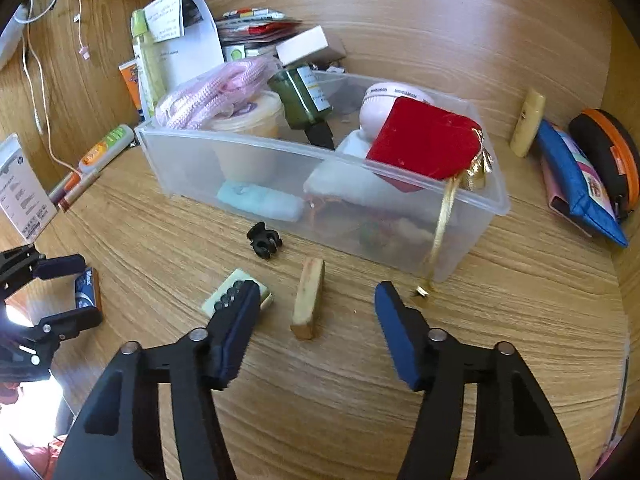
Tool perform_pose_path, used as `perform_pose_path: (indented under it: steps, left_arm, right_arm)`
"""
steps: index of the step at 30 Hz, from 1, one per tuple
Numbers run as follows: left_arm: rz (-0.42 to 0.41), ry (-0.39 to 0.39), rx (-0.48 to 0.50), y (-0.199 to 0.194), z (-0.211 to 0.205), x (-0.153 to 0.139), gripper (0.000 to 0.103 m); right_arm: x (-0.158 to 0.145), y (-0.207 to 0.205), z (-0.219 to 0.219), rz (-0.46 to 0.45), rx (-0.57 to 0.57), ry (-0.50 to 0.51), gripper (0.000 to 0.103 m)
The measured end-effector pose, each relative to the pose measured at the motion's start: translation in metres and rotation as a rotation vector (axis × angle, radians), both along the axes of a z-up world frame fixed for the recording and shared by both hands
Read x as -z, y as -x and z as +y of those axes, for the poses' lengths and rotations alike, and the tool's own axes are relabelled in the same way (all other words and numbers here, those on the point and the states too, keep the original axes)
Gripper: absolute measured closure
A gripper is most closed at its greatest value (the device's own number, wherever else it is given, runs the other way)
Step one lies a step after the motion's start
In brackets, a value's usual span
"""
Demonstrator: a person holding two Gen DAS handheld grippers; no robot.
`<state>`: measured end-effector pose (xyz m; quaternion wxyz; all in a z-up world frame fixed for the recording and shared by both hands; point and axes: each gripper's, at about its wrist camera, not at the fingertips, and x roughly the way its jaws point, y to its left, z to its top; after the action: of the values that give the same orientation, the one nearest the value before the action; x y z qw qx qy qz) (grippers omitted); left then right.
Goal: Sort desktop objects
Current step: 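Grasp the Max blade pack with the left gripper while the right grasps the wooden stick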
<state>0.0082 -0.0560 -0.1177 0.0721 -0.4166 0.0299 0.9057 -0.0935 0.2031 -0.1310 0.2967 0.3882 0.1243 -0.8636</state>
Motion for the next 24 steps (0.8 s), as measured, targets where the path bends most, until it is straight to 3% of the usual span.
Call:
perform_pose_path:
  steps: [4, 8, 18, 24]
  left_arm:
    - [0.009, 0.001, -0.016, 0.001, -0.003, 0.0, 0.055]
    - [0.011, -0.011, -0.04, 0.003, -0.009, 0.0, 0.056]
    - [0.065, -0.054, -0.069, 0.008, -0.016, -0.017, 0.056]
    - [0.11, -0.081, -0.08, 0.013, -0.018, -0.03, 0.056]
  right_arm:
    - [0.004, 0.006, -0.005, -0.017, -0.009, -0.013, 0.066]
    - [0.01, 0.009, -0.008, -0.052, -0.027, -0.018, 0.083]
    - [0.0, 0.004, -0.007, -0.035, -0.059, 0.021, 0.092]
    - [0.003, 0.007, -0.011, -0.023, -0.061, -0.007, 0.093]
